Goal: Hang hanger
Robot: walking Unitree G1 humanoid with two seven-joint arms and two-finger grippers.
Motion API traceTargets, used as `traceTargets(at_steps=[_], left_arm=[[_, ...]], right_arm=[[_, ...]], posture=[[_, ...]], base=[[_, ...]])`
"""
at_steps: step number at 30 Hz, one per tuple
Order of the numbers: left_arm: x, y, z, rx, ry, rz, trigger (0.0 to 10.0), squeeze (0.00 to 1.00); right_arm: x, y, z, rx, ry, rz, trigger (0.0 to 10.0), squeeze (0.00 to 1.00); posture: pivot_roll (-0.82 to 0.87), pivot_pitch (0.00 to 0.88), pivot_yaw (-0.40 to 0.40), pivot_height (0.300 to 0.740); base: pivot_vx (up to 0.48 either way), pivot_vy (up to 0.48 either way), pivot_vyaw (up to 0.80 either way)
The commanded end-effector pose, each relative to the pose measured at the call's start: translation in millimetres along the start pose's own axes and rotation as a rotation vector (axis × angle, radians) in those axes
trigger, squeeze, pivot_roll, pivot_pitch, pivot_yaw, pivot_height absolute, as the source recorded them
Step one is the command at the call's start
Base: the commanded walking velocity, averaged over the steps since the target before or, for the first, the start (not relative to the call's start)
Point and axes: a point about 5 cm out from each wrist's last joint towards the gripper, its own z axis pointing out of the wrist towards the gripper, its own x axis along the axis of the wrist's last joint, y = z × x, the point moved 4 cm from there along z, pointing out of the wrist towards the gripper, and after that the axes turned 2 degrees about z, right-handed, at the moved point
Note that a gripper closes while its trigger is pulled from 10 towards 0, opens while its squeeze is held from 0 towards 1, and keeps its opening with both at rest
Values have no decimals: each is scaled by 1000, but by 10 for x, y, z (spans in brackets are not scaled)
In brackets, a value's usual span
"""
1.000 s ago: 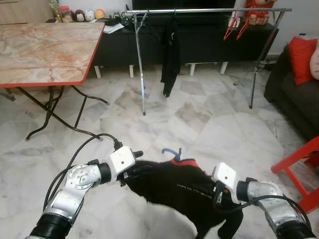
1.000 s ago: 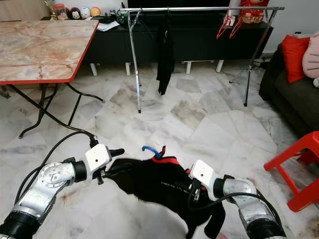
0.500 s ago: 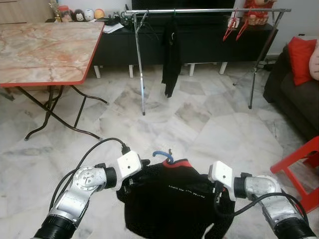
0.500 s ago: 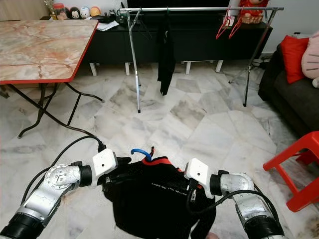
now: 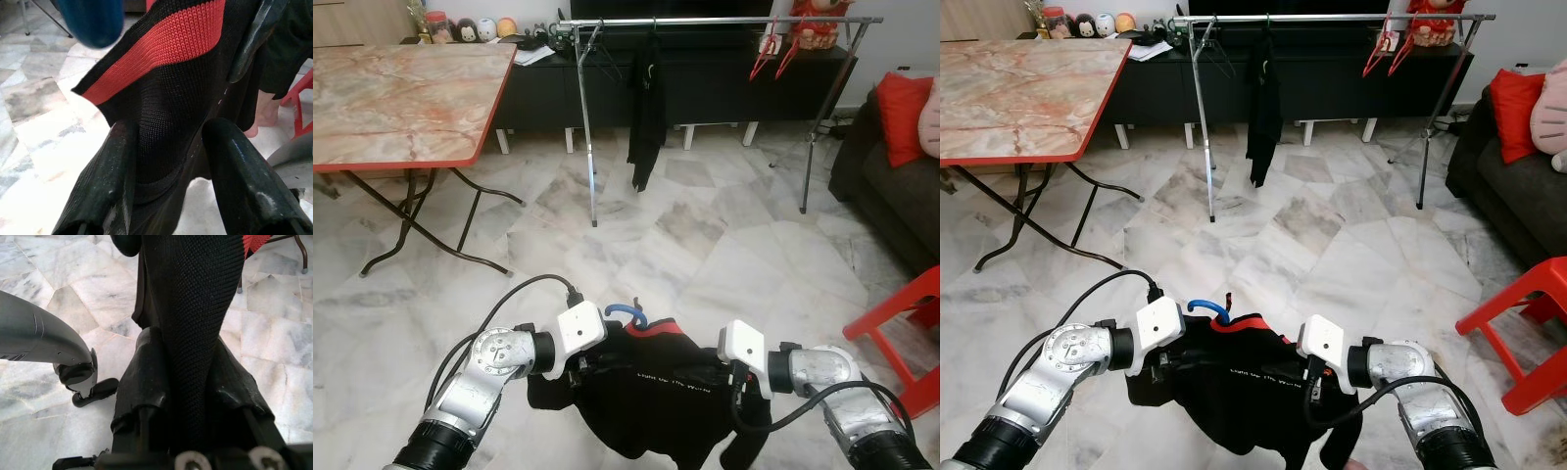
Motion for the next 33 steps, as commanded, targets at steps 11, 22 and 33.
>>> traceTargets(at_steps=[11,22,33], left_arm=[[57,15,44,-25,20,-17,3373,0],[76,10,54,-26,34,-29,0,0],[120,35,54,-49,56,-51,10000,0]], right_arm=[[364,70,99,3,113,-79,10000,0],[475,103,145,6,140,-96,10000,0],[548,118,174,11,160,-107,10000,0]], posture=[[-36,0,-49,740],[-34,0,-51,740],[-34,0,-51,740]], base=[[0,0,0],[0,0,0],[0,0,0]])
